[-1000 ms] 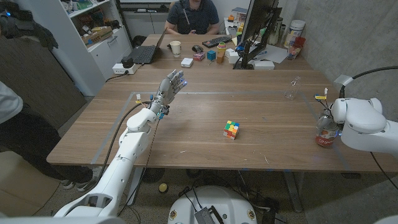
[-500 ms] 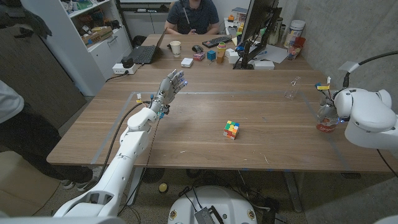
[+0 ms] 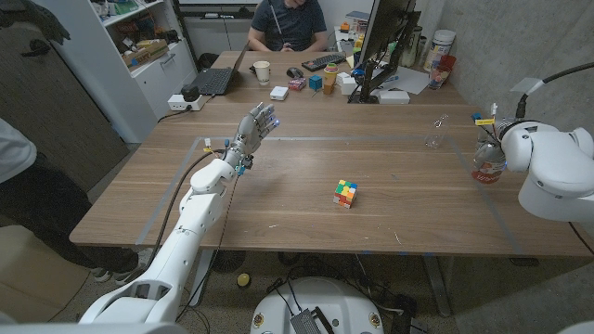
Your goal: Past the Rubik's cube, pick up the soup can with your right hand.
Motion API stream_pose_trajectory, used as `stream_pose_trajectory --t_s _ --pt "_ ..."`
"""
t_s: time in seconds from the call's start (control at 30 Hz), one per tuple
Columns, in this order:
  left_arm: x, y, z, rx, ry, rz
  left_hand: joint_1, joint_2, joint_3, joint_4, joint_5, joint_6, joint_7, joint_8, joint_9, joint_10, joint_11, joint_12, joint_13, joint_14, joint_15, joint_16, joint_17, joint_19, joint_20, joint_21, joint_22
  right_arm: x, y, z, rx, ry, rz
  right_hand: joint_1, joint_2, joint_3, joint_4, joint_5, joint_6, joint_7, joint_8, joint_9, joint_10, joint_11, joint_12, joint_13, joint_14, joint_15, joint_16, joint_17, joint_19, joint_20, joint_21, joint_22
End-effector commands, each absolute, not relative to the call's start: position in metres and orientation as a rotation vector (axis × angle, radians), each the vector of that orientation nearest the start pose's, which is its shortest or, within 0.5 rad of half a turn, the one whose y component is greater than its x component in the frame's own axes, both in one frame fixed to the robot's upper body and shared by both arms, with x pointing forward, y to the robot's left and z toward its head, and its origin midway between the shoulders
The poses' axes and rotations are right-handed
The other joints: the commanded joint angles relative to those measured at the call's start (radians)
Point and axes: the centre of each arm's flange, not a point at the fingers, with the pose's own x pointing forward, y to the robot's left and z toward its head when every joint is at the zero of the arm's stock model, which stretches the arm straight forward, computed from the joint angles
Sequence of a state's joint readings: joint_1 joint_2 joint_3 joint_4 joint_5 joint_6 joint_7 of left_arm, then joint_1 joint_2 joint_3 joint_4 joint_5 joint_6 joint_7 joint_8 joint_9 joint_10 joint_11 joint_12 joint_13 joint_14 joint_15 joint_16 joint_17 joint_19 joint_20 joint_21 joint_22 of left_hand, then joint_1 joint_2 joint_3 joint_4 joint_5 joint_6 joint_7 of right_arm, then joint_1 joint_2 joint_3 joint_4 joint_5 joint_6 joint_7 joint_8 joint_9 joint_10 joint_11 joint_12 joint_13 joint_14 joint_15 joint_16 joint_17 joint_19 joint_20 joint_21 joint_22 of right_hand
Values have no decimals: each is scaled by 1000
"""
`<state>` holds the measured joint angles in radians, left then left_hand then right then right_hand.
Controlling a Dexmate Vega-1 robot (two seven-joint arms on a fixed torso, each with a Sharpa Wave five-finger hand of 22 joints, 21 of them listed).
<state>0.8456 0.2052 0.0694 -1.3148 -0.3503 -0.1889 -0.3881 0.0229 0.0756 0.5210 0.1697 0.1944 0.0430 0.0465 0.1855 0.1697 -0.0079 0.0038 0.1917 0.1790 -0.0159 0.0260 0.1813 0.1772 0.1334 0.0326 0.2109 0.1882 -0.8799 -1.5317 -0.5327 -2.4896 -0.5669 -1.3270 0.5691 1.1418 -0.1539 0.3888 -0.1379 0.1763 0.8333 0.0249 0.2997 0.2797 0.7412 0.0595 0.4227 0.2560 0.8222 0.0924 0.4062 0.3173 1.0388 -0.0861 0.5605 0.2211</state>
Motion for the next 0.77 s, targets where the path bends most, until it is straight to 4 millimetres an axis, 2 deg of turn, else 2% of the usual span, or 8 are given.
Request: stream_pose_trajectory --t_s 0.03,0.77 --pt "651 247 4 -9 -670 -410 -10 55 -2 -1 3 7 -4 -2 6 -4 2 6 5 -6 5 3 3 5 5 5 2 418 -369 79 -1612 181 -491 340 327 2 -3 6 85 73 0 19 11 3 13 79 240 -319 -5 74 42 -136 9 5" --pt "651 251 9 -12 -683 -403 -10 56 -4 0 4 8 -3 -2 6 -4 3 6 5 -6 6 4 3 5 5 5 2 392 -360 93 -1605 8 -651 346 327 -2 -1 4 89 73 -7 28 11 4 24 92 246 -318 -14 93 36 -135 31 5"
